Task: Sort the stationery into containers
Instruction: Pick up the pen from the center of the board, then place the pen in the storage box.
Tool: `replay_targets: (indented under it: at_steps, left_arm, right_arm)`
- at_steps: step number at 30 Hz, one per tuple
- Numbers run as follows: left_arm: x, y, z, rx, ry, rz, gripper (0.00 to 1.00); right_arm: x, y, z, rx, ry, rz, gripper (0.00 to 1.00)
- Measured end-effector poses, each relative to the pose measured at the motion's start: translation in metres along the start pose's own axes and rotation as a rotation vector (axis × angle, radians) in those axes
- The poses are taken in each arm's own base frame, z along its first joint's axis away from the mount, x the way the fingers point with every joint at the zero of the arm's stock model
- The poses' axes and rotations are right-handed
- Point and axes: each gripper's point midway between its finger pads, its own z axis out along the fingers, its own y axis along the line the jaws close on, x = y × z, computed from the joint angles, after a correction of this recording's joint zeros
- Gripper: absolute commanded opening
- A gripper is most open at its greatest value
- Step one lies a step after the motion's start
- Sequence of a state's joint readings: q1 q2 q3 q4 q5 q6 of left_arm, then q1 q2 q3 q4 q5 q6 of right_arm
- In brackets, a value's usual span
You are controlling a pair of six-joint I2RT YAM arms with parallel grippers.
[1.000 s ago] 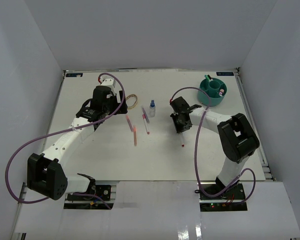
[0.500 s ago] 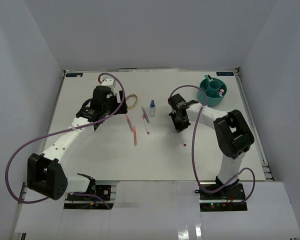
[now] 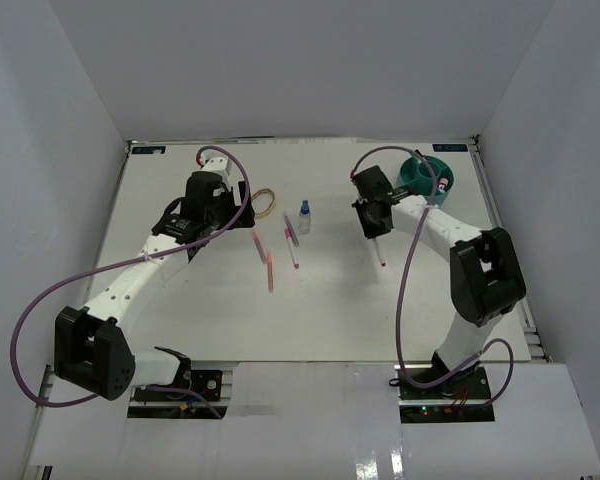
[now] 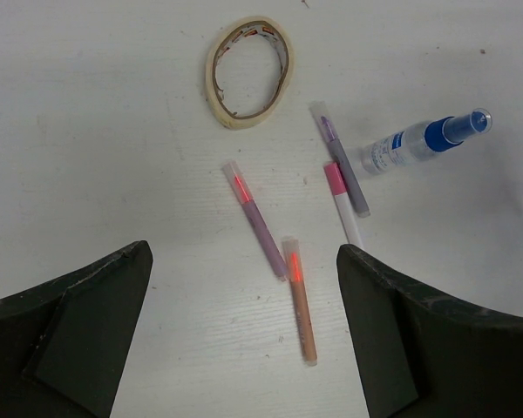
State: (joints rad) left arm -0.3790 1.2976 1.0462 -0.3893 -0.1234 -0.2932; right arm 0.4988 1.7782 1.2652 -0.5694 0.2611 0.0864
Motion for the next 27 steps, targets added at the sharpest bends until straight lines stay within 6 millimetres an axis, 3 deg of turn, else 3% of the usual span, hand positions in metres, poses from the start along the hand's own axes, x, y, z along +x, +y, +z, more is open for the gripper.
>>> replay_targets:
  at_steps: [3, 8, 12, 15, 20, 27]
  left_arm:
    - [0.000, 0.000, 0.000, 0.000, 0.000, 0.000, 0.98]
    - [0.000, 0.000, 0.000, -0.001, -0.001, 0.001, 0.98]
    - [-0.001, 0.001, 0.000, -0.005, -0.003, 0.004, 0.98]
    - [-0.001, 0.002, -0.001, -0.007, -0.006, 0.004, 0.98]
    - [-0.003, 0.002, -0.003, -0.011, -0.014, 0.004, 0.98]
    - [-0.004, 0.003, -0.003, -0.012, -0.016, 0.007, 0.98]
  right_arm:
    - [-0.047, -0.030, -0.029, 0.050, -0.178, 0.040, 0.08]
    - [-0.127, -0.093, -0.096, 0.147, -0.562, 0.119, 0.08]
    - [-0.169, -0.140, -0.131, 0.252, -0.780, 0.142, 0.08]
    - [-0.188, -0.167, -0.136, 0.314, -0.869, 0.129, 0.08]
    - [-0.210, -0.199, -0.126, 0.385, -0.963, 0.084, 0.08]
    - [-0.228, -0.227, -0.089, 0.458, -0.977, 0.029, 0.08]
